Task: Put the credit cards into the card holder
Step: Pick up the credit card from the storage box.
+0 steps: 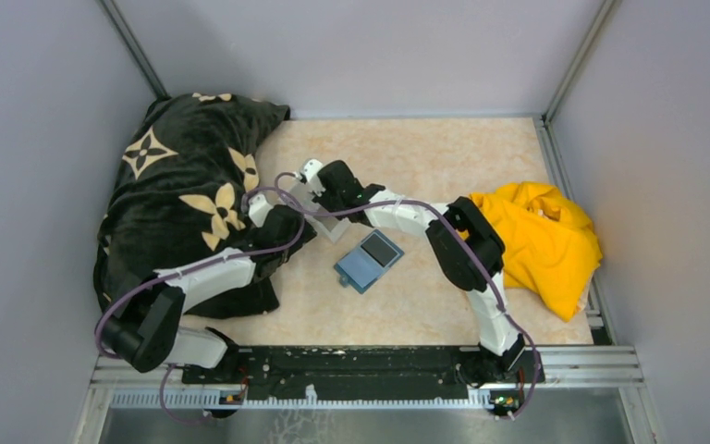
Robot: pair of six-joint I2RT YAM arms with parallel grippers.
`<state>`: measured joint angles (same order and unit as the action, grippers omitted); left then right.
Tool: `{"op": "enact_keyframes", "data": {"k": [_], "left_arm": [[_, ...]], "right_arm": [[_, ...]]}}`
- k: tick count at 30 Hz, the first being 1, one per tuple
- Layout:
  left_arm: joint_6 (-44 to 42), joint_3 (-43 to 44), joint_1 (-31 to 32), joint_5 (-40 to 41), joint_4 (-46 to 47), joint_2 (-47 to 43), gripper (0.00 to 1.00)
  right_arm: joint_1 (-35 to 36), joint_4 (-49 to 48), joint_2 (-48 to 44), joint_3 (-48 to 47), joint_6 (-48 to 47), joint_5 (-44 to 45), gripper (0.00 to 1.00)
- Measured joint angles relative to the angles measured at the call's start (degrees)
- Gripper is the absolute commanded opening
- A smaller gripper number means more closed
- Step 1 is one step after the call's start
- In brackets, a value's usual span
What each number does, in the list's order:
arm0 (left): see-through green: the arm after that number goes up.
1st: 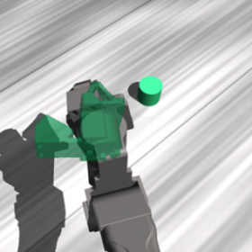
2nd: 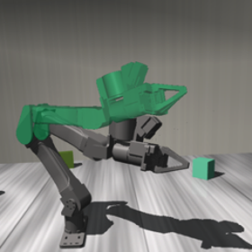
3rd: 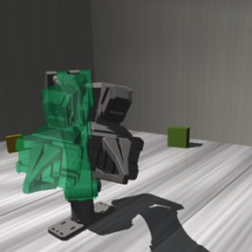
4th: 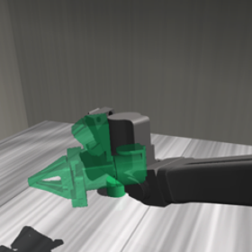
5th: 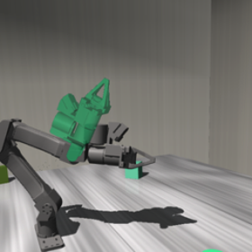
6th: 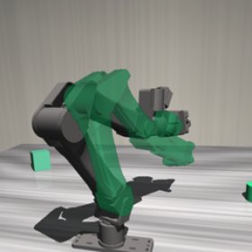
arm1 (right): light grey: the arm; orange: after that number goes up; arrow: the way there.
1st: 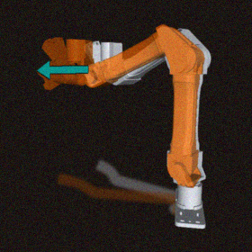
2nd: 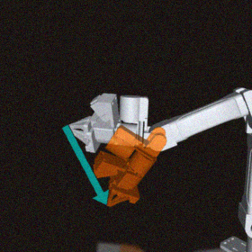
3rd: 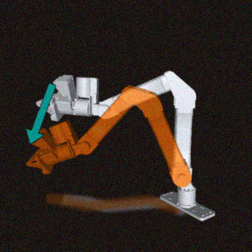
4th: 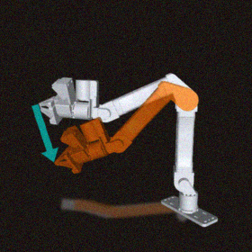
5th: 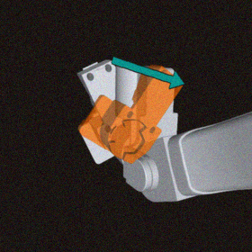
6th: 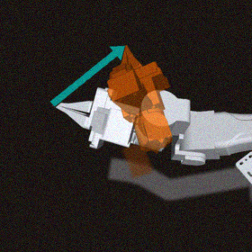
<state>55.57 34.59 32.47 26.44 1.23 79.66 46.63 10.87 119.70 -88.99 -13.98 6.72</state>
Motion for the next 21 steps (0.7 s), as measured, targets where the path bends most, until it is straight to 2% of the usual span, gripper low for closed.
{"op": "enact_keyframes", "data": {"k": [10,16,21], "left_arm": [[0.04,-0.04,0.00,0.04,-2.75,-6.91,0.94],[-1.11,-0.70,0.00,0.07,-3.78,-13.18,0.94],[-4.42,-4.46,0.00,-1.73,-1.66,-20.72,0.95]], "right_arm": [[3.34,-4.26,-4.28,6.05,-4.87,10.12,0.00],[4.15,-6.60,-10.38,8.87,-6.01,13.60,0.00],[4.42,-7.06,-17.33,12.31,-5.27,14.19,0.00]]}}
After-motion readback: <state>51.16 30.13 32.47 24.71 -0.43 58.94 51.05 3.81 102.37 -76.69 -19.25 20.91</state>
